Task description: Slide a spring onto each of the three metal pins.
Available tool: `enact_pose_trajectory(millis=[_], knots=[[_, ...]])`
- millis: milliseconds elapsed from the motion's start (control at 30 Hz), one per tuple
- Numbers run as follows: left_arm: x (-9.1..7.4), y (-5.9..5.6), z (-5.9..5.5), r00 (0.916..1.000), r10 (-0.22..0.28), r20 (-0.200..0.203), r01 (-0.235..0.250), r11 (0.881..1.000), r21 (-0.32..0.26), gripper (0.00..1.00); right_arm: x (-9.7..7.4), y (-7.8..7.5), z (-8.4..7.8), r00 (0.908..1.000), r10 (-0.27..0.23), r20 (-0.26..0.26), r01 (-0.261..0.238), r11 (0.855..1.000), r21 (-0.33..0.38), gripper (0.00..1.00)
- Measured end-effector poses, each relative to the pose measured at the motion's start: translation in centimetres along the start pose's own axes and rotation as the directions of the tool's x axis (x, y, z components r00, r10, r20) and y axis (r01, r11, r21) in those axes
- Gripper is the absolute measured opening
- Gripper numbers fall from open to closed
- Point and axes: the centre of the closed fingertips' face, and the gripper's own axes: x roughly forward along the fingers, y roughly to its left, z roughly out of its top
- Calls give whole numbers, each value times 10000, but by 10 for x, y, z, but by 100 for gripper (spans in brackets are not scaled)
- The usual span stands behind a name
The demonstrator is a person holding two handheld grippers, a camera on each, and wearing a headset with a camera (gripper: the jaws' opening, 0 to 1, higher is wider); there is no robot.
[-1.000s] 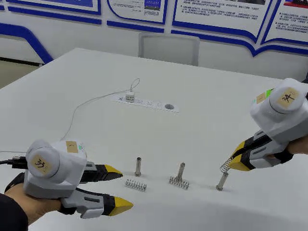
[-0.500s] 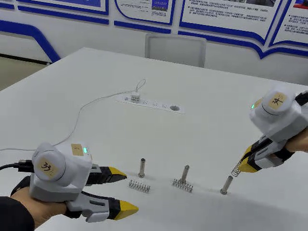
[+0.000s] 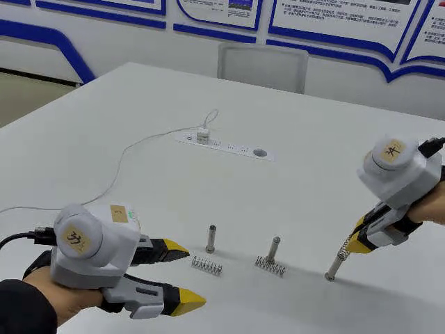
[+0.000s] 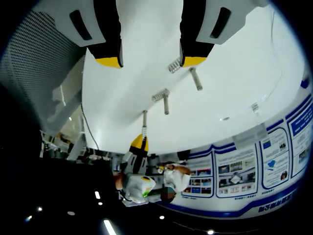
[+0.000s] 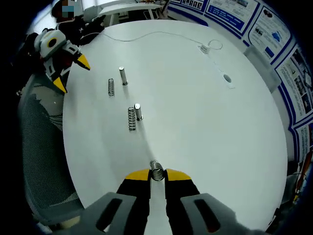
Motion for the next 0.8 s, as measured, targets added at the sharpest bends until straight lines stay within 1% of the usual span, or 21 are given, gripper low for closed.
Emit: enact_pose_trajectory(millis=[433, 500, 600, 800], knots=[[2, -2, -1, 9999, -109, -55, 109, 9999, 25, 47, 24, 2, -6, 9988, 122, -468, -112, 9997, 201, 12], [2, -3, -1, 9999, -123, -70, 123, 9999, 26, 47, 27, 2, -7, 9987, 134, -489, -122, 9996, 248, 12], [1, -3, -2, 9999, -124, -102, 124, 9999, 17, 47, 36, -1, -8, 9982, 166, -568, -150, 9995, 290, 12], [1, -3, -3, 9998, -100, -160, 100, 9999, -21, 47, 46, -2, -12, 9977, 202, -654, -179, 9992, 356, 12]])
